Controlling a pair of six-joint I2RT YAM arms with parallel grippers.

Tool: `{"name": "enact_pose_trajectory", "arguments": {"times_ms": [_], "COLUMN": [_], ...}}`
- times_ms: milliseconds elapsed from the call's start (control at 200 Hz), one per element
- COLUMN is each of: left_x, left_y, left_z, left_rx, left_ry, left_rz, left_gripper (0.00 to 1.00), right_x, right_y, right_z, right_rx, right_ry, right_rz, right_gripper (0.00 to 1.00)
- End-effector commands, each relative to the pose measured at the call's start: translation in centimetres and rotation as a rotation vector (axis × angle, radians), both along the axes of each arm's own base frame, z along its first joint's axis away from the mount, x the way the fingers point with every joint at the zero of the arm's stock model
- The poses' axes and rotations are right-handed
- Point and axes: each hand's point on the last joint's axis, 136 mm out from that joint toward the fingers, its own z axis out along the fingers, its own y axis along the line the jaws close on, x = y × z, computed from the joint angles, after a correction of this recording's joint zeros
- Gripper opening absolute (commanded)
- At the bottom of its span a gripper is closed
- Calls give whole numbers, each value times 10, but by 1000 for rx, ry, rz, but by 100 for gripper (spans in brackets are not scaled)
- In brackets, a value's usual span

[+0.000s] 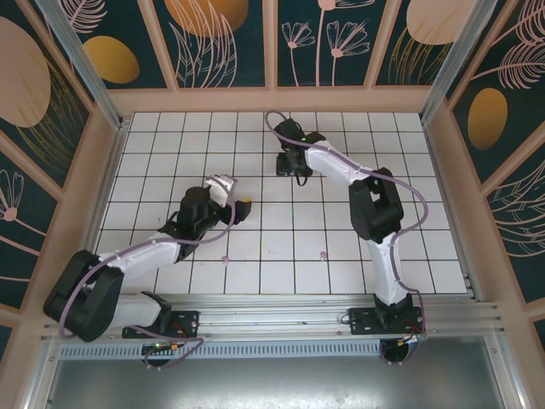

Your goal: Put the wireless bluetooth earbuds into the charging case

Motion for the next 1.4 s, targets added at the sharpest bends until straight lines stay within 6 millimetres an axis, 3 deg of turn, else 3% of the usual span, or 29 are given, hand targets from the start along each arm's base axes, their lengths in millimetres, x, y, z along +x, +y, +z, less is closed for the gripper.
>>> {"name": "enact_pose_trajectory", "arguments": {"times_ms": [0,160,390,571,726,1116,1396], "left_x": [-15,-20,-21,-40,-52,-42,-56], "left_y": [-19,-19,-30,-37,-41,-60,-61], "left_z": [54,73,81,101,108,95,94], "left_rx": [-77,-71,-49,-146,-181,-130,-142], "left_ry": [-231,-304,-296,-363,-389,-286,-400], "left_rz": [-154,-177,-239,-325,-382,-459,-519], "left_gripper": [76,77,77,77,76,75,74], "right_x": [-26,-57,-99,-132,-154,-174,-178], "right_y": [6,15,37,50,48,48,51], "right_z": [46,74,108,132,143,156,159], "right_rx": [34,32,66,164,222,315,328], "right_ry": [-26,-28,-27,-5,11,23,41], "right_rz": [79,147,237,308,335,348,361], "right_gripper": [44,44,45,45,45,45,45]}}
